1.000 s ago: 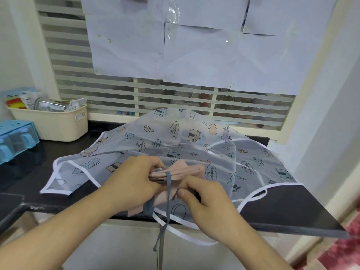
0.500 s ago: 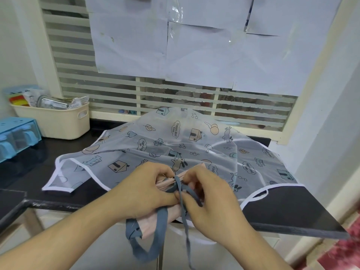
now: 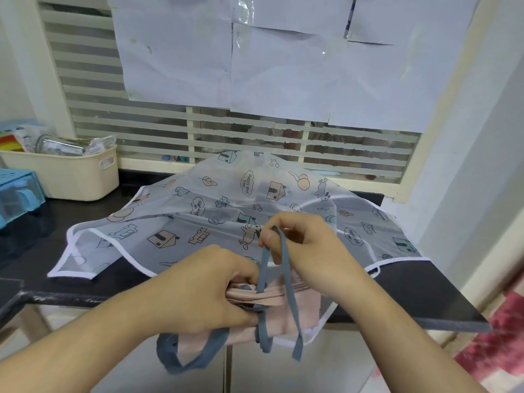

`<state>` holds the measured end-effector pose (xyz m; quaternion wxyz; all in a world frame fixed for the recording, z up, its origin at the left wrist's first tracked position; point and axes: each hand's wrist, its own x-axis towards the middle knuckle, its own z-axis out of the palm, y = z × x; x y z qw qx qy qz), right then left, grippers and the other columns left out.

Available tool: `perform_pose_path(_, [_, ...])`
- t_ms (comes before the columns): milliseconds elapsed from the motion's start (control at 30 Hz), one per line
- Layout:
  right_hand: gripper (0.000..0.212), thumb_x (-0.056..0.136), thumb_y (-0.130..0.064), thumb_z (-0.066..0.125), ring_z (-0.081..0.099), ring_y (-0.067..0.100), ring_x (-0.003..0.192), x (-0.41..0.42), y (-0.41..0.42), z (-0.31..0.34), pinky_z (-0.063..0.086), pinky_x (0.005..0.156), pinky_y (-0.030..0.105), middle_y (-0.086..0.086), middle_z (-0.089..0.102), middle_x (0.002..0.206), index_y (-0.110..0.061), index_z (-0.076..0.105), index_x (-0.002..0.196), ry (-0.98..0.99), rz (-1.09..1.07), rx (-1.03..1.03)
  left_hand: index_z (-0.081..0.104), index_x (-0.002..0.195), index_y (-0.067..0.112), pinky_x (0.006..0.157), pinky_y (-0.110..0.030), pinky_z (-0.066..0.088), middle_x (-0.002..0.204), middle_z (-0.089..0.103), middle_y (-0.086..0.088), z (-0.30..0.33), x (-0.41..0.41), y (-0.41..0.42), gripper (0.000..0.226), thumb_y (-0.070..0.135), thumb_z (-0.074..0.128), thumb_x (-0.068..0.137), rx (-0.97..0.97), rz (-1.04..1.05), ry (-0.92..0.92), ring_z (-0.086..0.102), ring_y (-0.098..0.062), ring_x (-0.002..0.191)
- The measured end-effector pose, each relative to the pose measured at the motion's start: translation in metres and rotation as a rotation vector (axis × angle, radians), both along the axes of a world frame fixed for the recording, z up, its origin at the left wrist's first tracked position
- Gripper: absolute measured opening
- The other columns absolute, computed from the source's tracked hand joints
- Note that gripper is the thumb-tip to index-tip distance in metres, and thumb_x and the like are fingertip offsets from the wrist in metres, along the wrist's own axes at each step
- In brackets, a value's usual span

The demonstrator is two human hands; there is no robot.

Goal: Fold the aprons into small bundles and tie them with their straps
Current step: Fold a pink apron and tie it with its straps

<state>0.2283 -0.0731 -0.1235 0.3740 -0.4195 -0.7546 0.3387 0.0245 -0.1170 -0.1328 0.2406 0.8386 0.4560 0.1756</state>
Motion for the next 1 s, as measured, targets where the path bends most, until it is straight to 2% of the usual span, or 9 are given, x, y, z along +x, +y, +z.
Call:
perform_pose_path(100, [0.027, 0.105, -0.014, 0.058, 0.047, 0.020, 0.055, 0.005, 0.012, -0.009, 0.039, 0.052, 0.028, 0.006, 0.053, 0.062, -0.011, 0.070, 0.082, 0.223, 0.013, -0.226, 0.071, 0.088, 0.027, 0.067, -0.037, 0.051, 0.075, 0.073, 0.006, 0.003, -0.001, -0.003, 0.015, 0.033, 0.083, 0.082, -0.064, -0.029, -0.034, 0.062, -0.020, 0.068])
perform_pose_path(233, [0.020, 0.104, -0.006, 0.059, 0.050, 0.021, 0.055, 0.013, 0.021, -0.027, 0.043, 0.051, 0.026, 0.002, 0.058, 0.059, -0.002, 0.070, 0.087, 0.374, -0.046, -0.321, 0.066, 0.077, 0.033, 0.058, -0.025, 0.040, 0.065, 0.066, 0.009, 0.001, 0.000, -0.003, 0.019, 0.027, 0.082, 0.083, -0.035, -0.010, -0.065, 0.047, -0.003, 0.058])
perform_pose_path(300, [0.020, 0.103, -0.006, 0.060, 0.053, 0.021, 0.060, 0.015, 0.020, -0.028, 0.044, 0.056, 0.027, 0.002, 0.061, 0.062, -0.004, 0.072, 0.087, 0.401, -0.096, -0.294, 0.067, 0.078, 0.032, 0.057, -0.023, 0.038, 0.066, 0.067, 0.007, -0.001, -0.002, 0.000, 0.016, 0.027, 0.081, 0.082, -0.019, 0.041, -0.042, 0.047, -0.004, 0.058])
perform_pose_path(400, [0.022, 0.103, -0.013, 0.061, 0.062, 0.020, 0.066, 0.018, 0.012, -0.011, 0.048, 0.067, 0.023, 0.004, 0.068, 0.067, -0.012, 0.074, 0.085, 0.351, -0.187, -0.096, 0.072, 0.086, 0.028, 0.060, -0.033, 0.045, 0.070, 0.071, 0.000, -0.007, -0.005, 0.008, 0.011, 0.029, 0.082, 0.081, -0.053, 0.119, -0.055, 0.049, -0.006, 0.059])
perform_pose_path(533, [0.019, 0.103, -0.017, 0.062, 0.068, 0.028, 0.076, 0.014, -0.005, 0.017, 0.054, 0.080, 0.037, 0.004, 0.074, 0.076, -0.016, 0.076, 0.091, 0.350, -0.100, 0.083, 0.074, 0.082, 0.034, 0.059, -0.027, 0.042, 0.064, 0.069, 0.004, -0.013, -0.010, 0.015, 0.014, 0.032, 0.087, 0.078, -0.107, 0.209, -0.112, 0.050, -0.004, 0.055])
perform_pose_path(633, [0.019, 0.103, -0.008, 0.060, 0.064, 0.018, 0.068, 0.008, -0.017, 0.026, 0.052, 0.068, 0.027, 0.009, 0.071, 0.072, -0.009, 0.075, 0.091, 0.458, 0.015, 0.078, 0.073, 0.077, 0.028, 0.058, -0.027, 0.038, 0.060, 0.063, 0.004, -0.014, -0.012, 0.019, 0.015, 0.027, 0.088, 0.079, -0.165, 0.235, -0.211, 0.046, -0.007, 0.055])
perform_pose_path(733, [0.019, 0.103, -0.009, 0.058, 0.058, 0.021, 0.060, 0.006, -0.024, 0.027, 0.047, 0.058, 0.029, 0.012, 0.065, 0.069, -0.006, 0.074, 0.092, 0.568, 0.086, 0.060, 0.074, 0.078, 0.025, 0.062, -0.029, 0.039, 0.064, 0.066, -0.004, -0.014, -0.015, 0.019, 0.015, 0.028, 0.088, 0.080, -0.179, 0.249, -0.243, 0.050, -0.008, 0.058])
perform_pose_path(833, [0.019, 0.097, -0.012, 0.059, 0.050, 0.023, 0.047, 0.013, -0.028, 0.024, 0.041, 0.047, 0.028, 0.011, 0.059, 0.062, -0.005, 0.073, 0.086, 0.752, 0.202, -0.112, 0.075, 0.084, 0.025, 0.067, -0.031, 0.041, 0.071, 0.070, -0.007, -0.017, -0.020, 0.020, 0.014, 0.030, 0.087, 0.081, -0.168, 0.278, -0.273, 0.053, -0.009, 0.062])
perform_pose_path(1000, [0.028, 0.085, -0.029, 0.082, 0.047, 0.020, 0.044, 0.032, -0.039, -0.011, 0.041, 0.046, 0.023, 0.014, 0.056, 0.058, -0.003, 0.071, 0.086, 0.714, 0.304, -0.265, 0.078, 0.090, 0.018, 0.077, -0.036, 0.043, 0.088, 0.073, -0.021, -0.019, -0.028, 0.023, 0.025, 0.034, 0.091, 0.076, -0.178, 0.374, -0.523, 0.061, -0.016, 0.073])
